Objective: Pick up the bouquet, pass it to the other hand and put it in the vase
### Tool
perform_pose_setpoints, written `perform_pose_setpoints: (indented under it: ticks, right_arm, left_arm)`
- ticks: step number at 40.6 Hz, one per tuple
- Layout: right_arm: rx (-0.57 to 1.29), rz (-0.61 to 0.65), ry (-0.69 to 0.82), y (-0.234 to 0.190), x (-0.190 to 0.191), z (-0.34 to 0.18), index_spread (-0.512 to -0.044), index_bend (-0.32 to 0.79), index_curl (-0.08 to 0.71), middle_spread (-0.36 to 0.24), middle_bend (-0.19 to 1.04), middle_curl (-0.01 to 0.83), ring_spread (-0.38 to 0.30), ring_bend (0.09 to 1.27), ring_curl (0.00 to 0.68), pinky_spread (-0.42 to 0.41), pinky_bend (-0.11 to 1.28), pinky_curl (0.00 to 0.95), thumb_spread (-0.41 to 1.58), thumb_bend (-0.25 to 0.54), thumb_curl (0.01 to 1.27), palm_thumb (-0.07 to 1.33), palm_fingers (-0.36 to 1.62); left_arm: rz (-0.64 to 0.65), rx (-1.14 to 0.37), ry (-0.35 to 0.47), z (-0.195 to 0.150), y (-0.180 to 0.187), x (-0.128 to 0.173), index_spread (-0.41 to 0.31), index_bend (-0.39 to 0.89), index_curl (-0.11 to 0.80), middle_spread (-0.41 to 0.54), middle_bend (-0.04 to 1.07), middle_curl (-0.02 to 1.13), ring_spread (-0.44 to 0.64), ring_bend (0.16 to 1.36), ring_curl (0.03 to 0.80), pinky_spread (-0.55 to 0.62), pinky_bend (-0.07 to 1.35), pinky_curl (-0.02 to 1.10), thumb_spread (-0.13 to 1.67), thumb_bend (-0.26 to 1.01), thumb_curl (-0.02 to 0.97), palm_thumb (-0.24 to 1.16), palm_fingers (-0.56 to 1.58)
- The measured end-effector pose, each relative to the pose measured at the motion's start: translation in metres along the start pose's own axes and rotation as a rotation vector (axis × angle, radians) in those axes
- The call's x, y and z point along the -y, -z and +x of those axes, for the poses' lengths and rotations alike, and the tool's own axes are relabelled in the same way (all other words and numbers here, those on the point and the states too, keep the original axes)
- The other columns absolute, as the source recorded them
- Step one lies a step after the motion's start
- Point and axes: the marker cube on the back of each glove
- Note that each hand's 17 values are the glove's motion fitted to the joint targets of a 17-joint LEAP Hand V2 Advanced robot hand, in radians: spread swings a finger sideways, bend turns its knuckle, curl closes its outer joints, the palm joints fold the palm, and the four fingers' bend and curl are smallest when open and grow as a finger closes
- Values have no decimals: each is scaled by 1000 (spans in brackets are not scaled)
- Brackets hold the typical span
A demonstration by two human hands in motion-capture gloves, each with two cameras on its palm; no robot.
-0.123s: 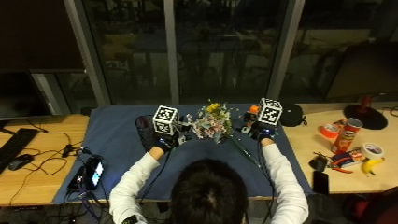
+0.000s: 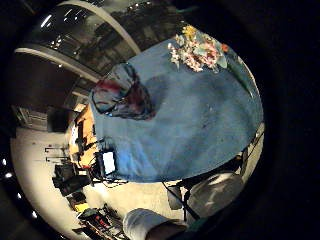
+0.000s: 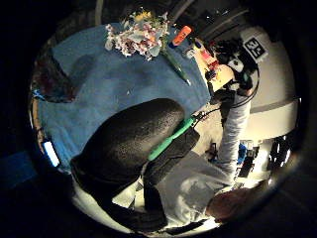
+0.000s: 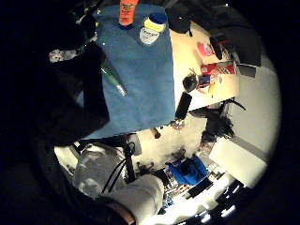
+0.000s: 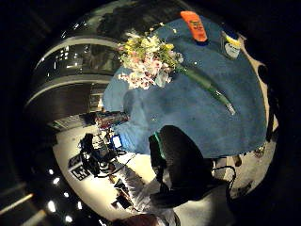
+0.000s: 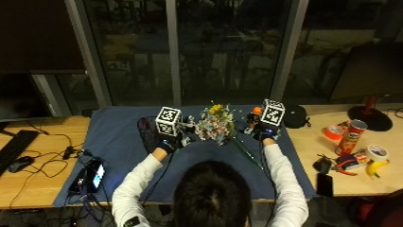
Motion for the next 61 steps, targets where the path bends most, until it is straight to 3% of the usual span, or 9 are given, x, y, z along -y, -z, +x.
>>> perform_pose_setpoints:
  ticks: [3, 8, 15, 28, 35, 42, 46, 53, 61]
  right_arm:
    - [-3, 53, 32, -4, 17, -2, -138, -5, 20, 76, 241, 150, 30, 653, 254, 139, 715, 267, 790, 167, 138, 357, 565]
    - [10, -220, -102, -30, 24, 5, -130, 67, 36, 63, 287, 207, -1, 656, 282, 126, 734, 298, 908, 148, 179, 396, 564]
    - [47, 127, -77, -65, 68, 18, -132, 98, 73, 21, 318, 265, -32, 610, 297, 113, 714, 312, 979, 124, 235, 469, 554]
    - [4, -48, -135, -143, 92, 18, -142, 100, 142, -27, 306, 330, -90, 583, 326, 93, 655, 317, 1014, 85, 320, 612, 585]
    - [-66, 2, -187, -164, 102, 17, -144, 111, 157, -50, 339, 366, -112, 565, 339, 64, 629, 320, 1020, 70, 355, 687, 616]
    - [-101, -4, -123, -169, 99, 2, -190, 137, 193, -96, 262, 366, -165, 670, 364, -147, 638, 315, 1007, 74, 372, 795, 1015]
    - [-57, 25, -130, -170, 98, -1, -219, 245, 260, -129, 345, 416, -183, 671, 402, -229, 583, 335, 1030, 108, 386, 893, 1241]
    - [62, 199, -127, -168, 104, 6, -237, 151, 299, -178, 430, 472, -220, 768, 457, -288, 664, 387, 1032, 119, 421, 982, 1393]
    - [412, 327, -36, -153, 98, 0, -239, 364, 401, -185, 668, 564, -207, 866, 509, -256, 666, 428, 1020, -1, 375, 876, 1536]
  left_arm:
    - [-3, -4, -14, 3, -4, 5, 37, 31, 10, 54, 378, 206, 100, 628, 233, 287, 328, 164, 699, -18, 80, 29, 326]
    - [-20, 3, -36, 8, -5, 4, 41, 57, 21, 72, 388, 244, 118, 665, 260, 333, 358, 199, 796, -24, 117, 13, 284]
    - [-31, -5, -56, 11, -9, -6, 36, -1, -6, 97, 422, 289, 140, 748, 295, 363, 442, 251, 838, -29, 162, -6, 177]
    - [-47, -1, -37, 4, -16, -13, 26, 9, -7, 109, 485, 342, 160, 829, 319, 378, 513, 299, 856, -34, 219, -11, 101]
    - [-54, -1, -27, 2, -13, -17, 20, 15, -6, 111, 514, 363, 163, 872, 330, 380, 554, 319, 859, -36, 238, -14, 59]
    - [-61, -3, -12, 0, -14, -19, 13, 30, -2, 112, 536, 375, 163, 893, 334, 380, 575, 329, 861, -37, 252, -15, 40]
    - [-76, 5, 0, -4, -17, -20, 11, 37, 1, 111, 548, 380, 163, 902, 334, 380, 580, 332, 865, -37, 257, -16, 37]
    - [-100, 16, 19, -11, -16, -24, 9, 45, 5, 103, 562, 388, 163, 911, 332, 379, 583, 334, 869, -38, 265, -17, 36]
    - [-142, -38, 27, -14, -20, -25, 0, 79, 29, 94, 562, 390, 162, 895, 323, 372, 569, 332, 874, -38, 271, -17, 66]
